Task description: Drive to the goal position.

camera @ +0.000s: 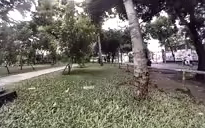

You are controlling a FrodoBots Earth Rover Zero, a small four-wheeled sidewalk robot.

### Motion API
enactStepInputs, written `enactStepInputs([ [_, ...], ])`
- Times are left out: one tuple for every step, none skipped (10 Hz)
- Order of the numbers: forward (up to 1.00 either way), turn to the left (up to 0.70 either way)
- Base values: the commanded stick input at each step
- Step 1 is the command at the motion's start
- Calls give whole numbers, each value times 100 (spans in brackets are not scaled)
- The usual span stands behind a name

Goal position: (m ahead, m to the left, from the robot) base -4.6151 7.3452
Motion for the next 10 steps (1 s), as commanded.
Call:
enactStepInputs([
  [0, 0],
  [-8, 0],
  [-61, 0],
  [-100, 0],
  [-100, 0],
  [-100, 0],
  [-100, 0],
  [-100, 0],
  [-100, 0],
  [-100, 0],
])
